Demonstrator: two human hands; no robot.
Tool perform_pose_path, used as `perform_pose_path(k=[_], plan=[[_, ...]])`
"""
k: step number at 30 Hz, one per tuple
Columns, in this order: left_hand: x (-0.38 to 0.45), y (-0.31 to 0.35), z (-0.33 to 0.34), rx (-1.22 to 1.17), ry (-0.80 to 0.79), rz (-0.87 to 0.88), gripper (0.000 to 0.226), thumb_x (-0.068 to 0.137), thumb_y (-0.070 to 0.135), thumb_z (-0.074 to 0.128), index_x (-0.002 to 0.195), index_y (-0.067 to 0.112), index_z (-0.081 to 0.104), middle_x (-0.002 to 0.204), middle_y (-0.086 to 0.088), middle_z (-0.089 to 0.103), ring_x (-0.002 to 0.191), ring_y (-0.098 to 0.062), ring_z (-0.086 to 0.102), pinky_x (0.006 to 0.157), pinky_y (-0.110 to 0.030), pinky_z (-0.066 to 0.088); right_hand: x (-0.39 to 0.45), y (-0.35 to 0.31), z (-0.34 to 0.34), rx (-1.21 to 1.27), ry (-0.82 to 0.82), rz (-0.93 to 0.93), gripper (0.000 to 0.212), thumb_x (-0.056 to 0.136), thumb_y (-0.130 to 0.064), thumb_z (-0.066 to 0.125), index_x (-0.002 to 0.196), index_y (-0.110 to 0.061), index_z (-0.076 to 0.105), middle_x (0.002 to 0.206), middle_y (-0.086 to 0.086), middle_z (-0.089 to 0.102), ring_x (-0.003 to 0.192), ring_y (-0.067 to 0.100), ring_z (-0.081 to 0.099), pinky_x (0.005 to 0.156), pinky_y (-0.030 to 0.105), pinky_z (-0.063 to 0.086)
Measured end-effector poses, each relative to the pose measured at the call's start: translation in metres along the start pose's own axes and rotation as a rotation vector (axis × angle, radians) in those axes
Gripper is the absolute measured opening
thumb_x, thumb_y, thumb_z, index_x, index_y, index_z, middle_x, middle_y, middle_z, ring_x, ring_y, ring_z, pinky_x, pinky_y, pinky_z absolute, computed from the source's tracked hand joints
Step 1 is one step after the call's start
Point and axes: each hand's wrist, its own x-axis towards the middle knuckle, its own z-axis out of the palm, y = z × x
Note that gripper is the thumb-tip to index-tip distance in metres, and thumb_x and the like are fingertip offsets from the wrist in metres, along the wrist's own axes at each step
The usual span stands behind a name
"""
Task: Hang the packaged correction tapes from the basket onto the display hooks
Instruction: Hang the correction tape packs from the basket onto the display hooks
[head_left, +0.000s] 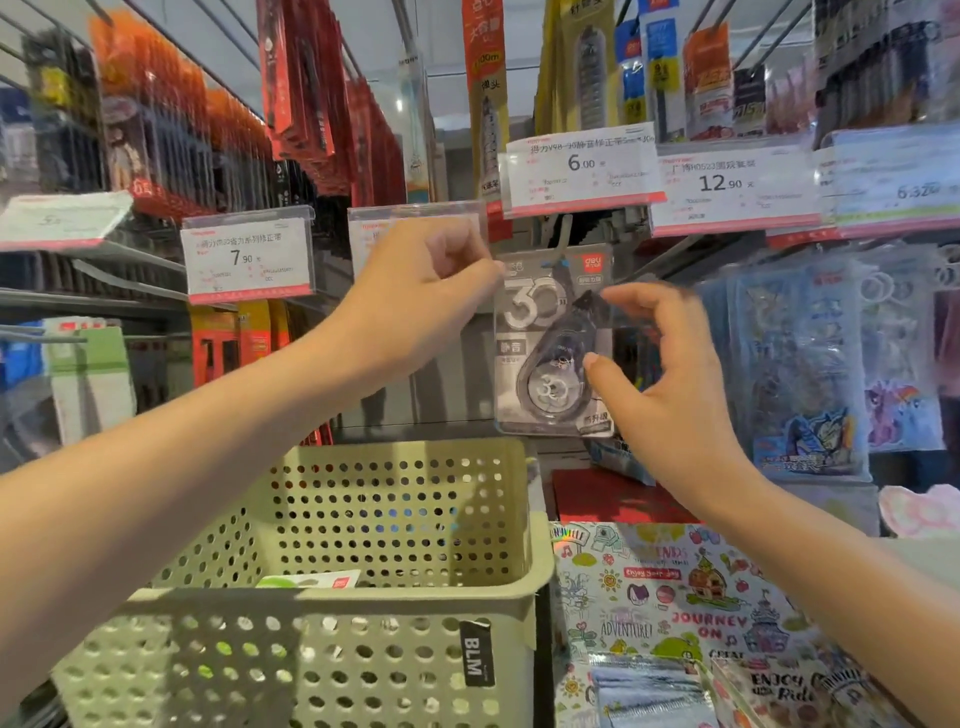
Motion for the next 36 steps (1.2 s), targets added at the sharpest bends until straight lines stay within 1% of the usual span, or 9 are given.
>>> perform_pose_path(k=[4,8,14,18,21,26,31,34,36], plan=[[-0.016,-0.006,-0.013,0.184,-0.132,-0.049,0.021,0.087,0.021,0.059,0.075,0.003,0.060,0.065,-0.007,0.054,0.060,-0.015,0.047,0.062,-0.030,0.039,0.004,-0.019,0.004,0.089,-0.121,-0.137,0.027,0.079,-0.007,0.058,0.099,-0.024,0.054,0.101,-0.006,0.054,0.095,0.000,0.053,0.086,0.011,0.041],[-0.027,-0.021,-0.031,0.324,-0.227,-0.167,0.022,0.083,0.028,0.061,0.074,0.009,0.062,0.058,0.004,0.051,0.052,-0.009,0.042,0.055,-0.023,0.035,0.006,-0.034,0.020,0.103,-0.323,-0.171,0.016,0.078,-0.012,0.059,0.092,-0.017,0.061,0.091,-0.010,0.057,0.085,0.008,0.055,0.079,0.022,0.046],[-0.047,-0.048,-0.059,0.540,-0.321,-0.263,0.018,0.082,0.030,0.063,0.072,0.016,0.060,0.060,0.006,0.052,0.053,-0.008,0.046,0.050,-0.025,0.034,0.005,-0.052,0.050,0.074,-0.636,-0.066,0.016,0.081,-0.017,0.066,0.086,-0.031,0.059,0.094,-0.011,0.059,0.086,0.002,0.056,0.080,0.023,0.047],[-0.057,-0.076,-0.082,0.673,-0.382,-0.293,0.018,0.083,0.029,0.063,0.070,0.018,0.057,0.065,0.004,0.053,0.060,-0.011,0.049,0.051,-0.026,0.034,0.004,-0.064,0.076,-0.014,-0.831,0.029,0.012,0.081,-0.021,0.067,0.090,-0.028,0.061,0.085,-0.019,0.055,0.073,-0.010,0.055,0.068,0.011,0.046],[-0.065,-0.098,-0.097,0.804,-0.481,-0.313,0.017,0.084,0.030,0.063,0.083,0.015,0.057,0.071,0.006,0.050,0.068,-0.014,0.050,0.056,-0.027,0.036,0.003,-0.070,0.097,-0.093,-0.938,0.101,0.014,0.082,-0.026,0.067,0.094,-0.030,0.062,0.080,-0.021,0.054,0.062,-0.016,0.052,0.058,0.002,0.040],[-0.082,-0.133,-0.117,1.002,-0.607,-0.324,0.027,0.083,0.023,0.060,0.105,0.014,0.048,0.097,-0.003,0.057,0.084,-0.019,0.047,0.063,-0.025,0.036,-0.002,-0.083,0.136,-0.172,-1.122,0.202,0.018,0.084,-0.026,0.066,0.101,-0.023,0.063,0.099,-0.010,0.062,0.084,0.002,0.058,0.076,0.017,0.048],[-0.095,-0.161,-0.126,0.911,-0.722,-0.392,0.058,0.081,0.013,0.059,0.134,0.007,0.034,0.119,-0.010,0.057,0.088,-0.018,0.046,0.069,-0.028,0.041,-0.009,-0.084,0.177,-0.274,-1.259,0.329,0.026,0.086,-0.022,0.063,0.109,-0.011,0.063,0.108,0.009,0.065,0.084,0.012,0.056,0.083,0.034,0.051],[-0.101,-0.171,-0.126,0.819,-0.689,-0.398,0.061,0.081,0.004,0.056,0.136,0.007,0.031,0.124,-0.013,0.056,0.090,-0.021,0.050,0.072,-0.031,0.047,-0.019,-0.078,0.195,-0.331,-1.348,0.439,0.027,0.089,-0.019,0.057,0.111,-0.005,0.061,0.092,0.001,0.060,0.074,0.009,0.052,0.069,0.025,0.049],[-0.104,-0.175,-0.125,0.769,-0.660,-0.372,0.061,0.080,-0.002,0.051,0.136,0.007,0.030,0.124,-0.015,0.055,0.095,-0.025,0.054,0.076,-0.033,0.050,-0.024,-0.071,0.203,-0.368,-1.391,0.512,0.028,0.090,-0.018,0.054,0.114,-0.004,0.059,0.090,-0.003,0.058,0.079,0.012,0.054,0.075,0.029,0.051]])
